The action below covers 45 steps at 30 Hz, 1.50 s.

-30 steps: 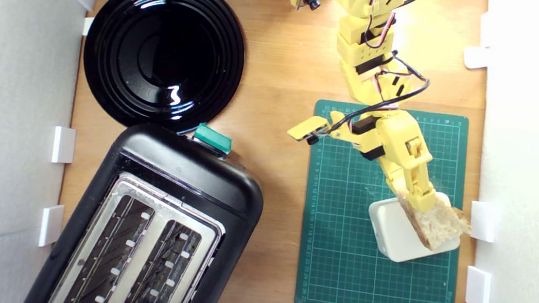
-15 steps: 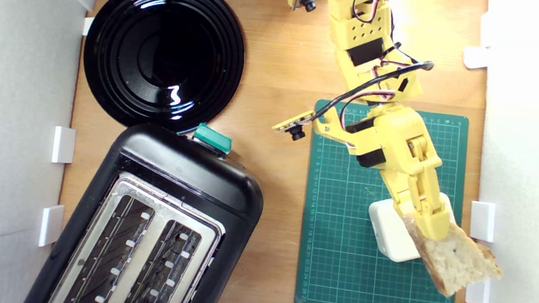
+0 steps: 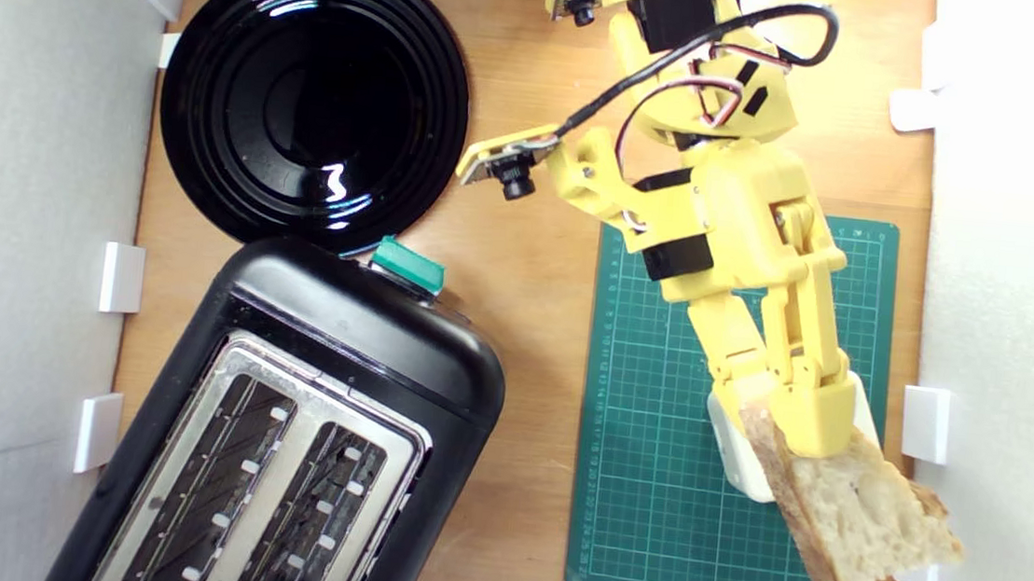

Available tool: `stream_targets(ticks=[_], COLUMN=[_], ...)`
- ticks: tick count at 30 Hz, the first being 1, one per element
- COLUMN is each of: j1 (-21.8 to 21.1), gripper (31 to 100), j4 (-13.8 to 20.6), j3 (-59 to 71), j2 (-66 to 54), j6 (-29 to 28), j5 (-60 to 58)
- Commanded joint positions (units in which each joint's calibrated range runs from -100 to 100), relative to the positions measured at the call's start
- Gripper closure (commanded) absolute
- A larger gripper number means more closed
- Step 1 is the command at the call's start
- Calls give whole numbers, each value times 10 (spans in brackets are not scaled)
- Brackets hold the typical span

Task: Pick bread and place in toaster

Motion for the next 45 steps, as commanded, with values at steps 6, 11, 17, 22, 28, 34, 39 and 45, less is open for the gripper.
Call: stream_targets(ticks=[6, 11, 17, 22, 28, 34, 39, 45], j1=[50, 77, 108, 126, 150, 198, 230, 266], gripper=[716, 716, 716, 716, 716, 716, 715, 712], j4=[6, -2, -3, -3, -3, -3, -3, -3], j3=[-28, -51, -167, -241, -341, -395, -431, -481], j2=[-141, -184, -188, -172, -150, -138, -138, -137], j6=[74, 123, 156, 188, 243, 298, 338, 385], j5=[50, 110, 234, 267, 355, 430, 521, 627])
